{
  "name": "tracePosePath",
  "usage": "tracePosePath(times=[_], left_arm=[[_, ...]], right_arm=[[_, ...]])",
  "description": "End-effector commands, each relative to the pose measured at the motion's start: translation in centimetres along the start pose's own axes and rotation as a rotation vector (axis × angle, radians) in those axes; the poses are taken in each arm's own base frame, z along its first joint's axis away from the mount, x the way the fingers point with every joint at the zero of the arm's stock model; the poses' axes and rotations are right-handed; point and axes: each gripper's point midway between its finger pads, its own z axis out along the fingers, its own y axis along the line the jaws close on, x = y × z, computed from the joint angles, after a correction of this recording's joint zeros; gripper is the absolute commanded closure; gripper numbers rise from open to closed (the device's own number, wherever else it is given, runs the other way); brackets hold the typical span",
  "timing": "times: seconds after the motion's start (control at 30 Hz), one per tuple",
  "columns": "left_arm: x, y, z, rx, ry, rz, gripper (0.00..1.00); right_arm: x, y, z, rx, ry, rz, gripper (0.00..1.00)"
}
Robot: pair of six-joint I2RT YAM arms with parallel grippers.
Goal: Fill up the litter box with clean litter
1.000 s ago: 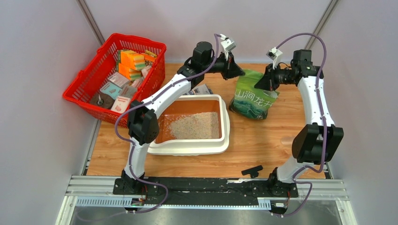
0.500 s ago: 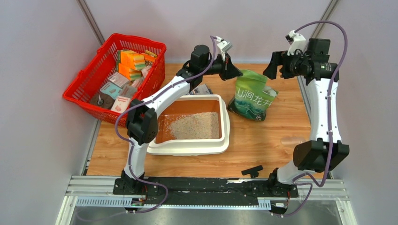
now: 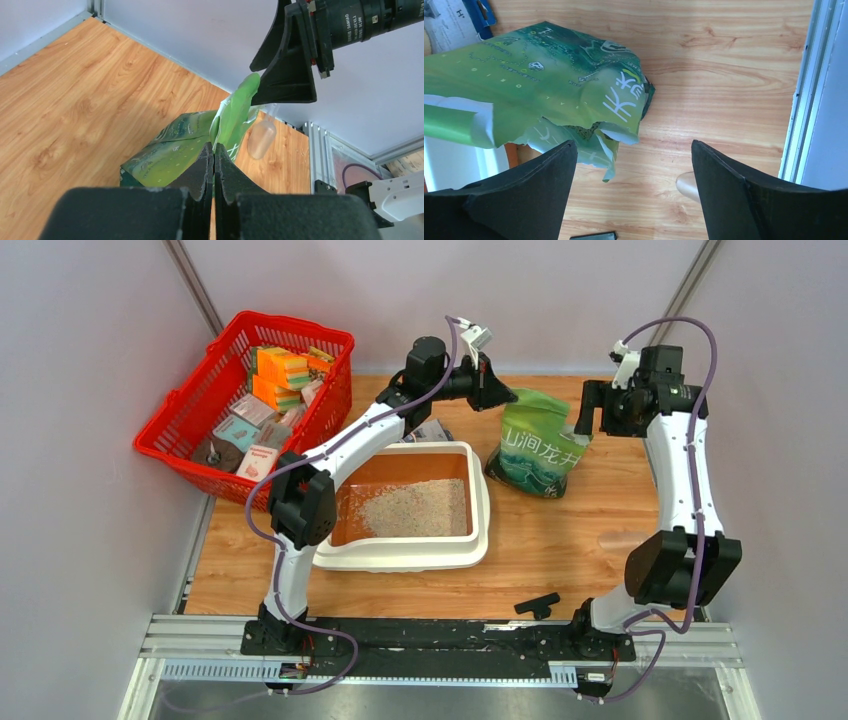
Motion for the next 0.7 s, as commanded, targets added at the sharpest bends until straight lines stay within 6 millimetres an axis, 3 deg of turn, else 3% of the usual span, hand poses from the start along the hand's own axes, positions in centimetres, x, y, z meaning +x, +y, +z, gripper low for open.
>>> tracePosePath(times=[0.0, 0.3, 0.5, 0.67], left_arm=[[-6.6, -2.8, -2.2, 0.016, -0.15, 0.099, 1.0], [-6.9, -3.2, -2.3, 0.021, -0.156, 0.089, 1.0], [-7.4, -4.0, -2.5, 0.052, -0.167, 0.094, 1.0], [-7.1, -4.5, -2.8, 0.068, -0.168, 0.087, 1.0]], right_arm=[[0.3, -0.7, 0.5, 0.032, 0.014, 0.03, 0.13], [0.4, 0.0, 3.2, 0.005, 0.059, 0.144, 0.12], [1.6, -1.8, 3.7, 0.165, 0.097, 0.216, 0.04], [2.0, -5.8, 2.1, 0.393, 0.094, 0.187, 0.02]])
